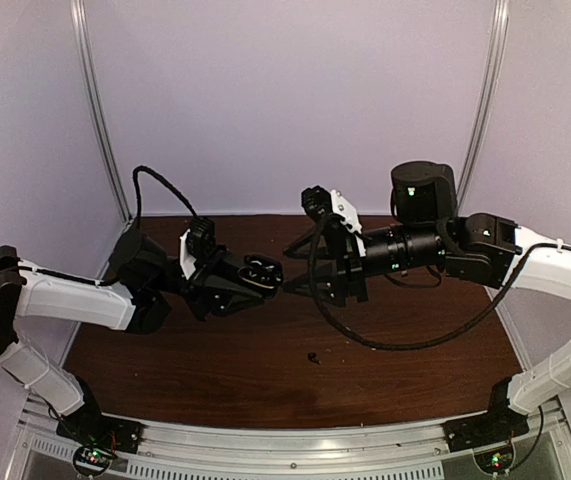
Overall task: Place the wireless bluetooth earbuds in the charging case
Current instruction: Adjust the right earbud in the right side groove of the charging case.
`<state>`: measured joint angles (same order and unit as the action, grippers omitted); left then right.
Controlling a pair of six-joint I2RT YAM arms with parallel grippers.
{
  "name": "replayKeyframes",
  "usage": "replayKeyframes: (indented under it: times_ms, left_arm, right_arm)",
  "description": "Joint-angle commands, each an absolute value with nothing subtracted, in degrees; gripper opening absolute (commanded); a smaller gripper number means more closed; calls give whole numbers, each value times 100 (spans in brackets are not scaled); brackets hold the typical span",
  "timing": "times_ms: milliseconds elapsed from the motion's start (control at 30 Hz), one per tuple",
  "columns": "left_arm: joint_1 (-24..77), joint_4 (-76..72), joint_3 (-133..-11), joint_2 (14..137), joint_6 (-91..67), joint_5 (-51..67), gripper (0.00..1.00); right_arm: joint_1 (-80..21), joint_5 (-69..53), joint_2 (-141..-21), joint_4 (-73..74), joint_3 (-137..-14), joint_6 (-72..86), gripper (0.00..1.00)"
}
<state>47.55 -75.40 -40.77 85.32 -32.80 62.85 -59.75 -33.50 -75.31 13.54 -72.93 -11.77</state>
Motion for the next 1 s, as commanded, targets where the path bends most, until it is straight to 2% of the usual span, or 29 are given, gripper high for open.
replayKeyframes:
  times_ms: [0,967]
  left_arm:
    - [4734,-7815,-4211,8553,-3320,6380,0]
    - [4856,-7142,-4390,8555,-2878,6465,0]
  right_arm:
    - [-5942,-3395,-7585,1239,-7483,-1123,60]
    - [-5941,-3535,-7800,1274,-7664,-1136,60]
